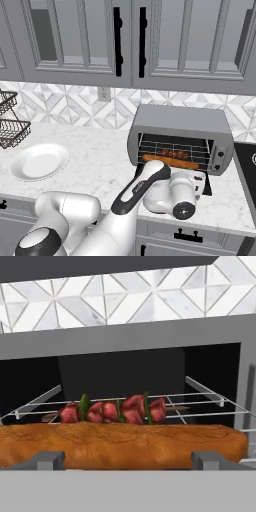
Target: Pick up the kebab skewer and baguette bread, and place them inside the toaster oven. Close the toaster oven door and start by setting the timer.
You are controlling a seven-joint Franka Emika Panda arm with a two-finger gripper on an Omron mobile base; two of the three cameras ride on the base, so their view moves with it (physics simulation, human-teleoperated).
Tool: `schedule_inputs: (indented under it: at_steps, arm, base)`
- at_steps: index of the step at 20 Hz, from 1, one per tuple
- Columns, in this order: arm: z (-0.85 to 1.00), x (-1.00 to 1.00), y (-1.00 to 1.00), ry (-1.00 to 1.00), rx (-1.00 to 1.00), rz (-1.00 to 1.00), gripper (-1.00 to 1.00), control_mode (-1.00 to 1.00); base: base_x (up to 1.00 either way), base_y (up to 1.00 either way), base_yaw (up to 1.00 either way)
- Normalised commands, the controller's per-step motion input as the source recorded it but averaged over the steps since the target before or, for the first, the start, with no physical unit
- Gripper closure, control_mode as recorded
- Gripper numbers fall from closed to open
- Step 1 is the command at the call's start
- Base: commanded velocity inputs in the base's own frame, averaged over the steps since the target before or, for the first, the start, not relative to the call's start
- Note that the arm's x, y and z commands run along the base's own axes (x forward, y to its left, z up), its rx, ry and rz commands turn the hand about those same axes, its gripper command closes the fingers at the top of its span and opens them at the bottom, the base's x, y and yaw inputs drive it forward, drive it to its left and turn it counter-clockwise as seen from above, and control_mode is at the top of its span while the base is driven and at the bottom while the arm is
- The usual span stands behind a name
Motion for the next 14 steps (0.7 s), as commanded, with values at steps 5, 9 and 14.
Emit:
schedule_inputs:
  at_steps: [5, 9, 14]
  arm:
    - [0.0, 0.02, 0.06, 0.04, 0.0, 0.0, -1.0, -1.0]
    - [0.0, 0.02, 0.08, 0.04, 0.0, 0.0, -1.0, -1.0]
    - [0.0, 0.08, 0.12, 0.04, 0.0, 0.0, -1.0, -1.0]
  base:
    - [0.0, 0.0, 0.0]
    - [0.0, 0.0, 0.0]
    - [0.0, 0.0, 0.0]
